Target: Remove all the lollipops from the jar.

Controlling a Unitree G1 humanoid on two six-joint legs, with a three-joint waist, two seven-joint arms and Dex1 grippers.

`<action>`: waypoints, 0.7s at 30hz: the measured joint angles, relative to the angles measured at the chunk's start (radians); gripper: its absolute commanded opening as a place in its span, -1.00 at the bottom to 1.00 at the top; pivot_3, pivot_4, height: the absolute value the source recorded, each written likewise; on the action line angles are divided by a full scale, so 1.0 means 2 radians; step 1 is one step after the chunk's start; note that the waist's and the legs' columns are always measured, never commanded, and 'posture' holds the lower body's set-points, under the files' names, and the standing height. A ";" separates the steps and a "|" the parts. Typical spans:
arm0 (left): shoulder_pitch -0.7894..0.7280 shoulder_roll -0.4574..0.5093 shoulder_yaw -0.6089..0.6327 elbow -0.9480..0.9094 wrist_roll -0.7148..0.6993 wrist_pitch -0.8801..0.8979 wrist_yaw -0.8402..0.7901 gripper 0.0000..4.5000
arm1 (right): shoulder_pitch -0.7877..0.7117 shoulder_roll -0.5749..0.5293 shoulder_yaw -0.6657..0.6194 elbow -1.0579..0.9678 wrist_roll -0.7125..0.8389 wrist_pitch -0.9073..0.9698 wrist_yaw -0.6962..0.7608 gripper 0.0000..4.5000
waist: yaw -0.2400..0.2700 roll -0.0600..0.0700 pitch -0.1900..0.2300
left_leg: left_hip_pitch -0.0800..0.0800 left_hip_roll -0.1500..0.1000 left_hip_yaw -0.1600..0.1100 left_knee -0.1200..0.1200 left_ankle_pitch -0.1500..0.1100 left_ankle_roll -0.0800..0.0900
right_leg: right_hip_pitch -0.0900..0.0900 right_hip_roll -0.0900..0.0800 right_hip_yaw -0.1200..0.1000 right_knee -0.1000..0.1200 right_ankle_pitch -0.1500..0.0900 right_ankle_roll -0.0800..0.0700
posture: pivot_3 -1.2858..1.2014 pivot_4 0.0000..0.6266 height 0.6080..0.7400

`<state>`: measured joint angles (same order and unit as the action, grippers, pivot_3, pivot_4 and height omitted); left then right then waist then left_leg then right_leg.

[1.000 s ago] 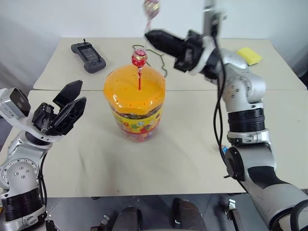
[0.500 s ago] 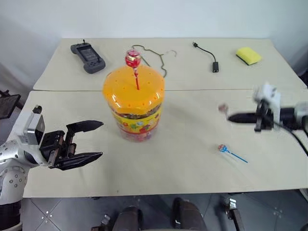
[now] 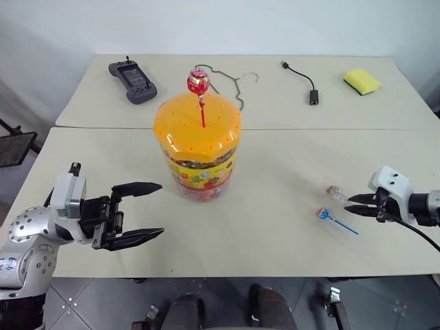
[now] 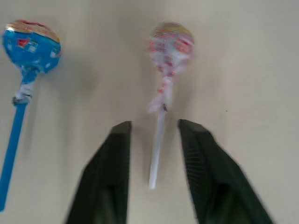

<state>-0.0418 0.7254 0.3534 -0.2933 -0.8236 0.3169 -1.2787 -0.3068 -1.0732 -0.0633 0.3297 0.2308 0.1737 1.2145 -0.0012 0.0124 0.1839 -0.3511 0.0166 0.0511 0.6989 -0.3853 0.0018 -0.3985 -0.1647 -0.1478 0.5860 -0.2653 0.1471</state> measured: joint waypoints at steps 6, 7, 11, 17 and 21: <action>-0.006 -0.026 0.043 -0.012 -0.086 0.048 0.083 1.00 | -0.072 0.076 -0.054 -0.115 0.152 0.068 0.017 0.44 | -0.004 0.001 0.000 | 0.000 0.001 -0.001 0.000 0.000 0.000 | 0.000 0.000 0.000 0.002 0.000 0.000 | 0.03 -0.52 1.00; -0.010 -0.029 0.054 -0.015 -0.106 0.057 0.100 1.00 | -0.092 0.088 -0.055 -0.145 0.181 0.092 0.010 0.44 | -0.003 0.001 0.000 | 0.000 0.001 -0.001 0.001 0.000 0.000 | 0.000 0.000 0.000 0.002 0.000 0.000 | 0.03 -0.52 1.00; -0.018 -0.051 0.093 -0.017 -0.170 0.077 0.162 1.00 | -0.197 0.170 -0.039 -0.239 0.263 0.171 -0.053 0.44 | -0.001 0.001 0.000 | 0.000 0.000 -0.004 0.001 0.000 0.000 | 0.000 0.000 0.000 0.002 0.000 0.000 | 0.03 -0.52 1.00; -0.044 -0.070 0.097 -0.004 -0.174 0.070 0.198 1.00 | -0.286 0.259 0.017 -0.251 0.270 0.221 -0.127 0.44 | 0.008 0.000 0.000 | -0.001 -0.001 -0.005 0.001 0.000 0.000 | 0.000 0.000 -0.001 0.002 0.000 0.000 | 0.03 -0.52 1.00; -0.071 -0.079 0.079 0.010 -0.150 0.056 0.195 1.00 | -0.331 0.308 0.071 -0.242 0.236 0.223 -0.150 0.44 | 0.003 0.000 0.000 | -0.001 -0.001 -0.005 0.001 0.000 0.000 | 0.000 0.000 -0.001 0.002 0.000 0.000 | 0.03 -0.52 1.00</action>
<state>-0.1839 0.5678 0.5111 -0.2725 -1.1243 0.4291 -0.8883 -0.9693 -0.4566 0.0792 -0.1539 0.7031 0.6204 0.9147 0.0038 0.0124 0.1840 -0.3529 0.0149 0.0410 0.7002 -0.3854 0.0013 -0.3984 -0.1640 -0.1499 0.5910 -0.2651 0.1471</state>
